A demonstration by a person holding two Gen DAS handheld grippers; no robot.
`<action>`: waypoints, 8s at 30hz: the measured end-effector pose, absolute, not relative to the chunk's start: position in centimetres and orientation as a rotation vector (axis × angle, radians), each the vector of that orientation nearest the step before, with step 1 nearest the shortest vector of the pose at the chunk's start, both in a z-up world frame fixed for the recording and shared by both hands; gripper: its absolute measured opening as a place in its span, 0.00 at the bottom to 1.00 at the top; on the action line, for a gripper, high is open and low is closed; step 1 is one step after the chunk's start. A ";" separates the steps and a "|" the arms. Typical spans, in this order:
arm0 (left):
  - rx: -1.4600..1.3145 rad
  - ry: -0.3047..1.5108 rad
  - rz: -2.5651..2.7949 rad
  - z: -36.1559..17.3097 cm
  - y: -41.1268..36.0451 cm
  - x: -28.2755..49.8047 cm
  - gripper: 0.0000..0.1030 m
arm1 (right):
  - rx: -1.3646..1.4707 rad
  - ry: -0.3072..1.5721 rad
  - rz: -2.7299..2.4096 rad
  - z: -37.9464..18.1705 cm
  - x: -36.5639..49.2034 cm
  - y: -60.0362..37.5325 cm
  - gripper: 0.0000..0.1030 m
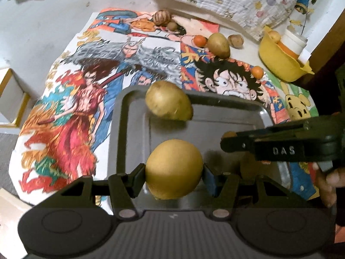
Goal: Organize fruits
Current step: 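Carry both fruits over the tray and open both tools to release them, then move both tools back toward the fruit pile and yellow bowl, then grasp a brown pear with the left tool while the right tool grasps a small orange, then carry the pear in the left tool and the orange in the right tool over the tray, then open the right tool to drop the orange while the left tool releases the pear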
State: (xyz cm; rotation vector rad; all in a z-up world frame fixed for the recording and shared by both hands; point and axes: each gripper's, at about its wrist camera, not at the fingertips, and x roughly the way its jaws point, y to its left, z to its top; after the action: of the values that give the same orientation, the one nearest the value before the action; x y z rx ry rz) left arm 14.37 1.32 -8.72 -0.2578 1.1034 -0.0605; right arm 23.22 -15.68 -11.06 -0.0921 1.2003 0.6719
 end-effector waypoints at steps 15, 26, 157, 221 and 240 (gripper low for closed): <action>-0.232 1.133 -0.003 -10.1 1.1 14.0 0.59 | -0.179 1.208 0.676 -12.6 23.0 -14.6 0.27; -0.272 1.138 -0.008 -9.8 1.6 14.1 0.64 | -0.216 1.168 0.682 -12.1 22.3 -15.4 0.43; -0.483 1.255 -0.130 -13.9 -4.6 48.1 0.58 | -0.097 0.994 0.064 -14.8 39.2 -24.1 0.35; -0.199 1.410 -0.168 -10.6 -1.2 25.9 0.57 | -0.067 1.151 0.378 -12.8 25.1 -22.4 0.35; -0.224 1.463 -0.086 -11.8 -0.8 26.3 0.58 | -0.021 1.190 0.360 -13.3 25.9 -22.6 0.41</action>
State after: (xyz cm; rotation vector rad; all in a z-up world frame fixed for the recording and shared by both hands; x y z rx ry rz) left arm 26.29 -0.81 -11.80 -0.2240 1.4629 -0.0859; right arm 25.90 -22.57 -13.33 -0.0211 1.1898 0.3600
